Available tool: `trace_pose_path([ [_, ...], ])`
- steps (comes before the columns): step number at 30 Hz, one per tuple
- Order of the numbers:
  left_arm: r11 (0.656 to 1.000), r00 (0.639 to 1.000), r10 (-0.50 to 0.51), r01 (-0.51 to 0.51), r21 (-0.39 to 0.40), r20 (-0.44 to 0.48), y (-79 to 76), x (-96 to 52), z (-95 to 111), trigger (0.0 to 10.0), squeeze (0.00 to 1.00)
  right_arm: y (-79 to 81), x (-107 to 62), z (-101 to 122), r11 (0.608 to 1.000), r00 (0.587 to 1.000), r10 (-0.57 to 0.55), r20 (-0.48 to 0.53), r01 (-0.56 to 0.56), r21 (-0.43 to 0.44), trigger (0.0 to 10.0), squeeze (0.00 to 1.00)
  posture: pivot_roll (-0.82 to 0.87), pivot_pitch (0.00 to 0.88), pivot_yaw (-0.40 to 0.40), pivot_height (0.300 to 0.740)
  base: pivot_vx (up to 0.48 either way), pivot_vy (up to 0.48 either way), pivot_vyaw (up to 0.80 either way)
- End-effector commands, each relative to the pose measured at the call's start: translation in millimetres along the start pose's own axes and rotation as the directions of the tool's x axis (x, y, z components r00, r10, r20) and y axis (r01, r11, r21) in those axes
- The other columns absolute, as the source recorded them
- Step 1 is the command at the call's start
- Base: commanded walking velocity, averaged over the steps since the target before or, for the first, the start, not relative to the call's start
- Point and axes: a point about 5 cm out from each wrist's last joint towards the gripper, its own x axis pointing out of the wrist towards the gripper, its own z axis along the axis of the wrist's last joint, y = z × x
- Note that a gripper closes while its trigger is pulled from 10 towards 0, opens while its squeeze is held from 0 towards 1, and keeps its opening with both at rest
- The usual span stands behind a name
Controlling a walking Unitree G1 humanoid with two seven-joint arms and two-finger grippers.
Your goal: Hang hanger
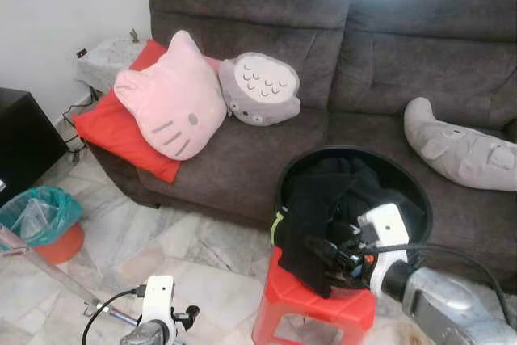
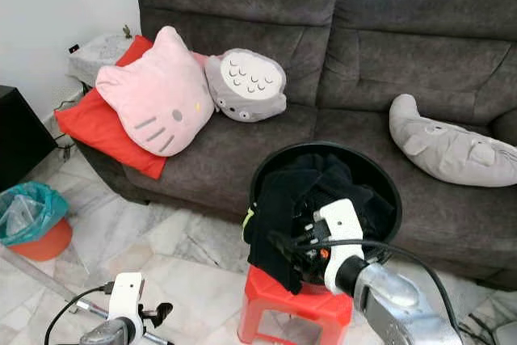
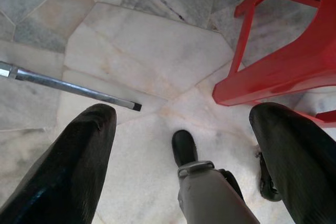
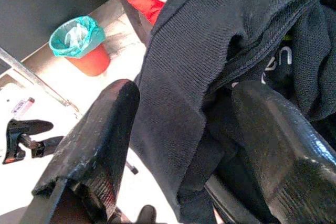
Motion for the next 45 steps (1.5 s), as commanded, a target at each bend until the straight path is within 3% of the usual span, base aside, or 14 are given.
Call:
trace_pose_path([
  [1, 1.000, 1.000, 0.011, -0.011, 0.002, -0.003, 4.0, -0.9, -1, 10.0, 0.00, -4.1, 2.8, 3, 1.000, 1.000, -0.005, 0.023, 0.005, 0.014, 10.0, 0.00, -0.17, 0.000, 0.037, 0.740, 0.000, 0.000, 0.00],
  [9, 1.000, 1.000, 0.014, -0.014, 0.000, -0.004, 4.9, -1.3, -3, 10.0, 0.00, -3.6, 9.8, 16, 0.997, 0.995, 0.068, 0.071, -0.067, -0.028, 10.0, 0.00, -0.16, 0.000, 0.033, 0.740, 0.000, 0.000, 0.00],
  [19, 1.000, 1.000, 0.017, -0.017, -0.006, -0.007, 5.7, -1.7, -4, 10.0, 0.00, 1.2, 11.0, 16, 0.991, 0.992, 0.118, 0.045, -0.115, -0.069, 10.0, 0.00, -0.15, 0.000, 0.028, 0.740, 0.000, 0.000, 0.00],
  [23, 1.000, 1.000, 0.019, -0.019, -0.006, -0.009, 6.4, -1.9, -4, 10.0, 0.00, -2.5, 4.4, 13, 0.995, 0.996, 0.076, 0.053, -0.072, -0.067, 10.0, 0.00, -0.16, 0.000, 0.031, 0.740, 0.000, 0.000, 0.00],
  [24, 1.000, 1.000, 0.018, -0.018, -0.005, -0.011, 6.4, -1.9, -5, 10.0, 0.00, -10.5, 1.3, 7, 0.999, 1.000, 0.004, 0.029, -0.003, -0.036, 10.0, 0.00, -0.16, 0.000, 0.031, 0.740, 0.000, 0.000, 0.00],
  [26, 1.000, 1.000, 0.017, -0.017, -0.005, -0.012, 6.4, -1.9, -5, 10.0, 0.00, -15.6, -1.6, 2, 0.999, 0.999, -0.038, 0.008, 0.038, -0.021, 10.0, 0.00, -0.16, 0.000, 0.033, 0.740, 0.000, 0.000, 0.00],
  [33, 1.000, 1.000, 0.012, -0.012, -0.002, -0.010, 5.6, -1.3, -3, 10.0, 0.00, 7.8, -10.7, 5, 0.992, 0.993, 0.117, 0.019, -0.115, -0.048, 10.0, 0.00, -0.17, 0.000, 0.041, 0.740, 0.000, 0.000, 0.00],
  [38, 1.000, 1.000, 0.012, -0.012, 0.000, -0.006, 6.5, -1.1, -1, 10.0, 0.00, 25.1, -20.1, 10, 0.966, 0.969, 0.244, 0.032, -0.241, -0.091, 10.0, 0.00, -0.17, 0.000, 0.044, 0.740, 0.000, 0.000, 0.00],
  [45, 1.000, 1.000, 0.011, -0.011, 0.001, -0.004, 7.4, -1.0, 0, 10.0, 0.00, 17.7, -15.8, 7, 0.979, 0.983, 0.183, 0.021, -0.181, -0.090, 10.0, 0.00, -0.17, 0.000, 0.045, 0.740, 0.000, 0.000, 0.00],
])
